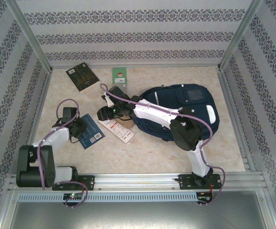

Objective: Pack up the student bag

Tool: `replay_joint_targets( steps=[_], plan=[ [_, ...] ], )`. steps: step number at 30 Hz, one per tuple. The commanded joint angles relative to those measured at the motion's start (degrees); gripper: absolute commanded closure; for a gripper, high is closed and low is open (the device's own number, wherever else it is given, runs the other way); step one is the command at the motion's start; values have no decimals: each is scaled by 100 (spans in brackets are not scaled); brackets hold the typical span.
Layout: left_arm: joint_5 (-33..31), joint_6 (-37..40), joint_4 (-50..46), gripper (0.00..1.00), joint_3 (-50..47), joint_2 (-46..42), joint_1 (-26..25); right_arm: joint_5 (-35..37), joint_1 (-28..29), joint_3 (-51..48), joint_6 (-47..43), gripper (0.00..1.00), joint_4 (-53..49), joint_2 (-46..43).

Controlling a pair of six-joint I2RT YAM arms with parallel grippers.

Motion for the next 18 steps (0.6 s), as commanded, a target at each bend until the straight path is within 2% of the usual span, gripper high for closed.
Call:
replay_joint_targets(
  steps=[1, 4, 7, 11, 18],
  plan=[
    [-335, 196, -1081, 74, 337, -558, -4, -84, 52, 258, 57, 52, 76, 355],
    [-628, 84, -1503, 66, 218, -984, 0, -92, 104, 419, 41, 56, 49, 594],
    [-653, -93, -1400, 63, -202, -1258, 29, -29, 155, 582, -22, 57, 3, 804],
    [-513, -310, -1114, 67, -598, -1236, 31, -34, 240, 814, -153, 58, -89, 1058],
    [-761, -375, -1177, 71, -824, -1254, 37, -14, 340, 1156, -246, 58, -199, 1462]
  ],
)
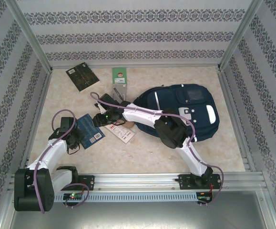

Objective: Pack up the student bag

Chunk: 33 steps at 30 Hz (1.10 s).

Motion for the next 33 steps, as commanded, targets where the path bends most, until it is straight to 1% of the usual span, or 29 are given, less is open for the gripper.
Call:
replay_joint_targets(
  steps=[1, 4, 8, 12, 16, 18, 22, 27, 30, 33],
  plan=[
    [-189, -159, -80, 71, -122, 7, 29, -2, 66, 301, -165, 58, -138, 251],
    [-125, -204, 38, 76, -202, 206, 28, 65, 127, 421, -220, 57, -221, 391],
    [-115, -196, 4, 80, -254, 250, 26, 439, 201, 515, -382, 55, -483, 503],
    [-138, -240, -3, 82, -336, 97, 27, 367, 207, 457, -385, 55, -574, 633],
    [-59, -234, 86, 82, -381, 128, 23, -116, 262, 456, -350, 55, -483, 728],
    [0, -222, 138, 84, -386, 177, 21, -642, 282, 544, -288, 55, -409, 789],
    [98, -227, 235, 86, -413, 244, 21, -1778, 281, 481, 117, 57, 195, 646],
    [170, -267, 271, 87, -467, 160, 21, -2690, 196, 285, 802, 58, 1172, 323],
    [163, -262, 196, 87, -453, 61, 21, -2942, 120, 117, 1191, 60, 1731, 145],
    [161, -249, 132, 87, -440, -50, 21, -2927, 106, 201, 1117, 61, 1570, 133]
  ],
)
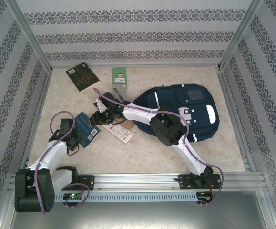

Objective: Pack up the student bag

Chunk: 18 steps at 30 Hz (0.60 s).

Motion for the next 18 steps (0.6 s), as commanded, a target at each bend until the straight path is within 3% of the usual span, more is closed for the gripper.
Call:
replay_joint_targets(
  steps=[1, 5, 18],
  plan=[
    [416, -49, -179, 87, -179, -23, -45, -1121, 349, 85, 218, 62, 425, -317],
    [422, -13, -236, 87, -108, -116, -45, -1002, 355, 98, 130, 66, 110, -166],
    [517, -39, -89, 86, -148, -100, -42, -495, 567, 212, -708, 64, -922, 101]
  ],
)
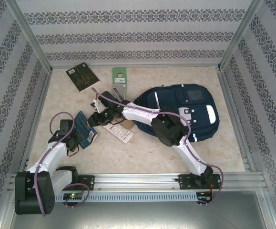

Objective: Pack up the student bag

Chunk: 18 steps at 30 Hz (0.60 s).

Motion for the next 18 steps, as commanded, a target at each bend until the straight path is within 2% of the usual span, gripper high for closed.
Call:
replay_joint_targets(
  steps=[1, 6, 10, 15, 18],
  plan=[
    [544, -35, 18, 86, -106, 34, -45, -89, 500, 116, -434, 64, -616, 212],
    [563, -29, -6, 87, -130, 34, -45, 23, 545, -117, -647, 64, -386, -22],
    [591, -31, -30, 86, -101, 8, -45, -244, 548, -565, -305, 63, 754, -331],
    [679, -63, -4, 87, -106, 8, -45, -123, 567, -549, 101, 58, 1369, -248],
    [749, -87, -8, 86, -132, -6, -43, -125, 567, -484, 364, 59, 1628, -216]
  ],
)
